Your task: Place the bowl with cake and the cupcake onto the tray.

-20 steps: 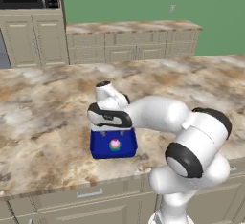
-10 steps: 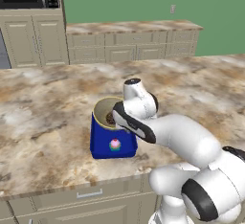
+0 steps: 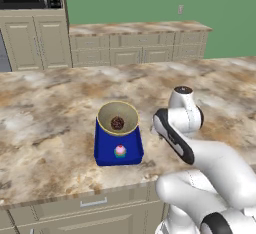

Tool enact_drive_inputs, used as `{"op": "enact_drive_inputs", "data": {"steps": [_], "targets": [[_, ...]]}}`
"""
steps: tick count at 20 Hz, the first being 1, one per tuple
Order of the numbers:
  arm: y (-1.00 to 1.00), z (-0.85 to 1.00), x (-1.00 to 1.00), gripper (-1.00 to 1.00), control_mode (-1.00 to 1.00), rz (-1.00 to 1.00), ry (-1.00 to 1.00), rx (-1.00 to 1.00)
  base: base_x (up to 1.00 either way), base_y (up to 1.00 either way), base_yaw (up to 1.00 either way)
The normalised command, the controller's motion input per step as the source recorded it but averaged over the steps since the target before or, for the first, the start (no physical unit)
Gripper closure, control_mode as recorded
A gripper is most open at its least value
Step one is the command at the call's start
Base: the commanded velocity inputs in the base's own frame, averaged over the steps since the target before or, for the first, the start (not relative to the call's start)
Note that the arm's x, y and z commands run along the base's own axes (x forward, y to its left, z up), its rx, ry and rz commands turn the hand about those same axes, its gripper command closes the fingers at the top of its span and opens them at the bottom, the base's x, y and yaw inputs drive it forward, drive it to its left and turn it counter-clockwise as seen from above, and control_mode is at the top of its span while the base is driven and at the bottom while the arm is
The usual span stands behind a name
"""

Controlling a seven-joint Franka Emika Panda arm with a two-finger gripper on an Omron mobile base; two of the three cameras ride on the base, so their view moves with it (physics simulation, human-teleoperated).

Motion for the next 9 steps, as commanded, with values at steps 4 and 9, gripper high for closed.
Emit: {"op": "enact_drive_inputs", "data": {"steps": [4,9], "targets": [[-0.65,-0.05,0.0,-1.0,-1.0,-0.15,0.0,0.2,0.0,0.0,0.0],[-0.63,-0.03,-0.09,-1.0,-1.0,-0.08,-0.02,0.19,0.0,0.0,0.0]]}}
